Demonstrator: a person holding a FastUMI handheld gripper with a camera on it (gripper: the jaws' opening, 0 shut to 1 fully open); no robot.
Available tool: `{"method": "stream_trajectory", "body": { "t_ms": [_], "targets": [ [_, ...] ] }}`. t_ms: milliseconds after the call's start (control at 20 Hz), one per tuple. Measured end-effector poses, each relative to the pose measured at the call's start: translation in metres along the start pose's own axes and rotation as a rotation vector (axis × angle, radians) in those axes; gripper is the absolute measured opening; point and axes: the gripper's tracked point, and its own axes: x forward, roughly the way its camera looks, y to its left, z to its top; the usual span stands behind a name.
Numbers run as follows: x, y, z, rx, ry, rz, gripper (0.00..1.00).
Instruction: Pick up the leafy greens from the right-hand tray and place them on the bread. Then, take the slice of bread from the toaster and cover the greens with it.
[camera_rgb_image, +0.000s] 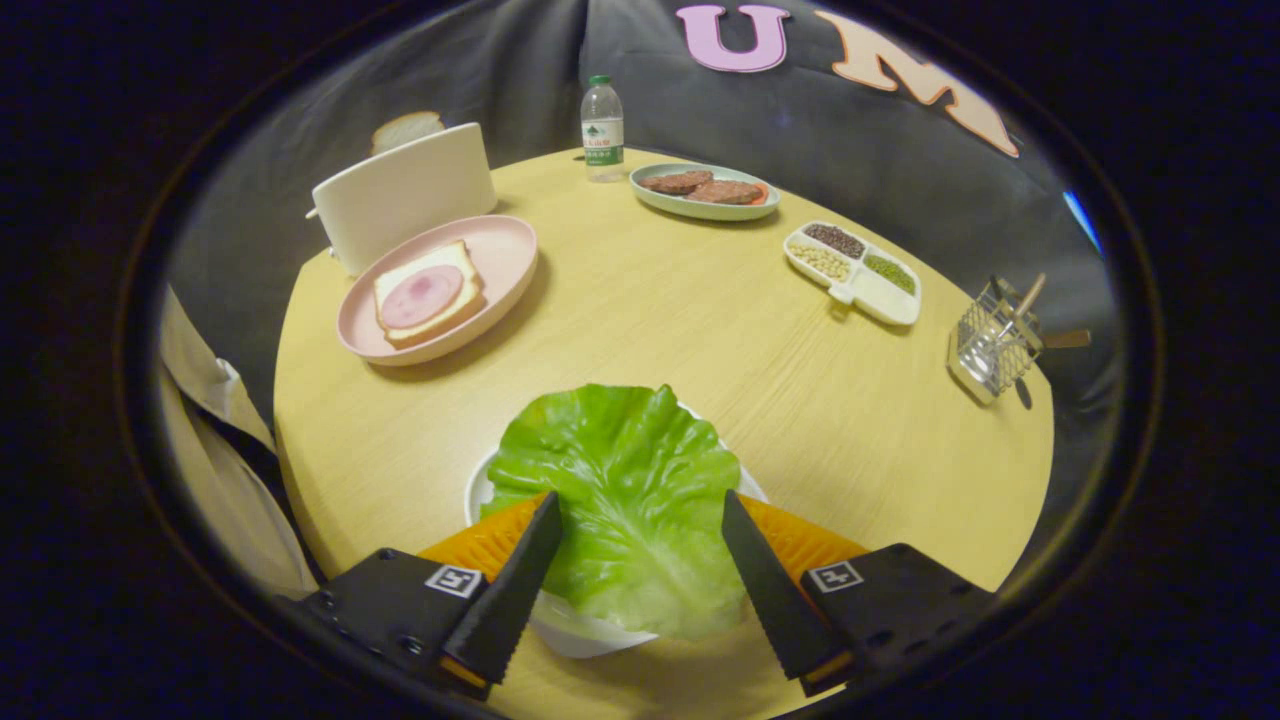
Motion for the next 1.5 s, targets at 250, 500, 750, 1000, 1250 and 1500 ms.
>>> {"method": "stream_trajectory", "body": {
  "t_ms": [250,500,750,1000,1250,1500],
  "targets": [
    [0.002,0.003,0.0,0.032,-0.011,-0.018,0.87],
    [0.002,0.009,0.001,0.034,-0.027,-0.038,0.41],
    [0.004,0.017,0.002,-0.004,-0.034,-0.038,0.07],
    [-0.013,0.02,0.017,0.009,-0.076,-0.034,0.07],
    [-0.032,0.023,0.04,0.002,-0.114,-0.07,0.07],
    [-0.046,0.04,0.071,-0.017,-0.161,-0.087,0.07]
  ]
}}
